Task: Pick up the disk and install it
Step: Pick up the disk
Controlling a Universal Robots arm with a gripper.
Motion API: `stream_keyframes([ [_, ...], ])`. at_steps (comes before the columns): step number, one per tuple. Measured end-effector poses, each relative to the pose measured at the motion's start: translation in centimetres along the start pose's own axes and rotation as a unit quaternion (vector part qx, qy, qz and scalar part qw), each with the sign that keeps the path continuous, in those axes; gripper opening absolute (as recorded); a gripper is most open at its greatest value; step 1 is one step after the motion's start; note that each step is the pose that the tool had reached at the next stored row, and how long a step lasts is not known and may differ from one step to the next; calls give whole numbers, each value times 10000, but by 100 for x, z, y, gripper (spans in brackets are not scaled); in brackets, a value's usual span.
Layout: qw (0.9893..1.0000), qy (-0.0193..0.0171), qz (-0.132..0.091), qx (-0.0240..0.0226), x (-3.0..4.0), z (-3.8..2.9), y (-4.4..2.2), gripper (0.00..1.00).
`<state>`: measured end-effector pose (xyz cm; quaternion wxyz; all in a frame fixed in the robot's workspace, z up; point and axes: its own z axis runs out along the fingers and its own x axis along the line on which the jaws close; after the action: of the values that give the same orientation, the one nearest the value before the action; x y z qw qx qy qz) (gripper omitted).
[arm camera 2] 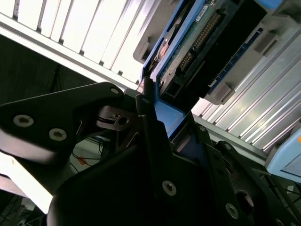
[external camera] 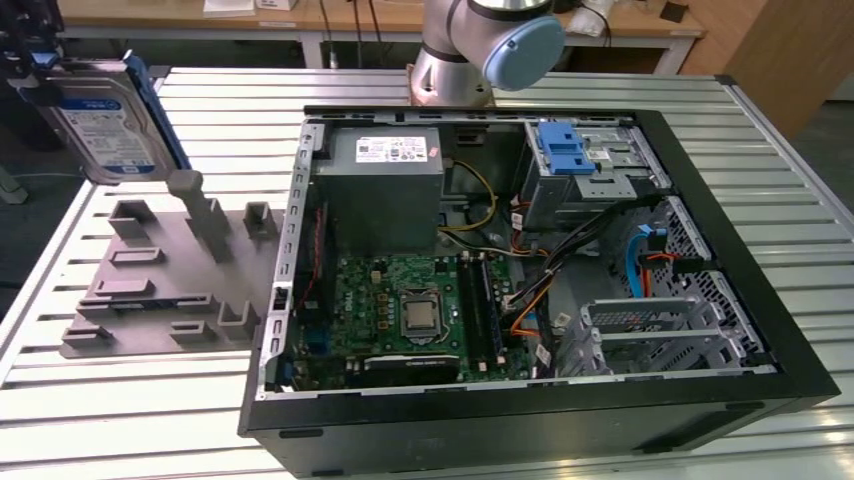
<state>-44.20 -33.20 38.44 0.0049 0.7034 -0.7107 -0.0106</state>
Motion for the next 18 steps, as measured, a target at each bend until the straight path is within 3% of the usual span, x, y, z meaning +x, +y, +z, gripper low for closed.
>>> stream_keyframes([
  [18, 10000, 0, 0, 8, -2, -185, 4, 36],
])
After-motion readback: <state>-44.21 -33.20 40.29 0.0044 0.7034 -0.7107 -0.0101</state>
